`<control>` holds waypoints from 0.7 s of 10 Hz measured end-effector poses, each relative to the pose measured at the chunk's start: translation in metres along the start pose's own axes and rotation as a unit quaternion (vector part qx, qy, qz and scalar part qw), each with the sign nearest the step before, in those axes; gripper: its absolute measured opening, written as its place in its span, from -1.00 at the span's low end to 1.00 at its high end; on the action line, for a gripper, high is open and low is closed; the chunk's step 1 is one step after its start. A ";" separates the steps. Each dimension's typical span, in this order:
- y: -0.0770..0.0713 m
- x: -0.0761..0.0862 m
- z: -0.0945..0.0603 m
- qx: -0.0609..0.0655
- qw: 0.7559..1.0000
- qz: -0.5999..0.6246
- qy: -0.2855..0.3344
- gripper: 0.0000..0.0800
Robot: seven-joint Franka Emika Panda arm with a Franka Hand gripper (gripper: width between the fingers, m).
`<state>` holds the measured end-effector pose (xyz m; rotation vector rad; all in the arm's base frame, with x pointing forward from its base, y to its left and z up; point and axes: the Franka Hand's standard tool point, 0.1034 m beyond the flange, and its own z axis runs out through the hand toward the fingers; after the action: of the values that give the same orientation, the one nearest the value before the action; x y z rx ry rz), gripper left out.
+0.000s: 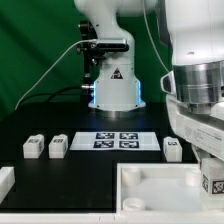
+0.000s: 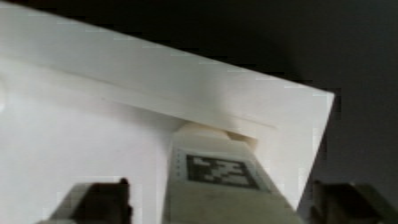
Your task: Assemble one leg
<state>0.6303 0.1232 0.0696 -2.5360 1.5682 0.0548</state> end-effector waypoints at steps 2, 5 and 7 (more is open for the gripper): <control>0.000 0.002 -0.003 -0.003 0.989 -0.147 0.007 0.60; 0.000 0.004 -0.003 -0.008 0.955 -0.297 0.010 0.62; -0.005 0.005 -0.005 -0.028 0.886 -0.462 0.033 0.62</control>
Offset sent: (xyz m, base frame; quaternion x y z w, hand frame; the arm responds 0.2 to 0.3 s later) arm 0.0000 0.0000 0.0000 0.0000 0.0000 -0.2667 0.9638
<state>0.6370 0.1199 0.0743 -3.0556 0.2300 -0.1035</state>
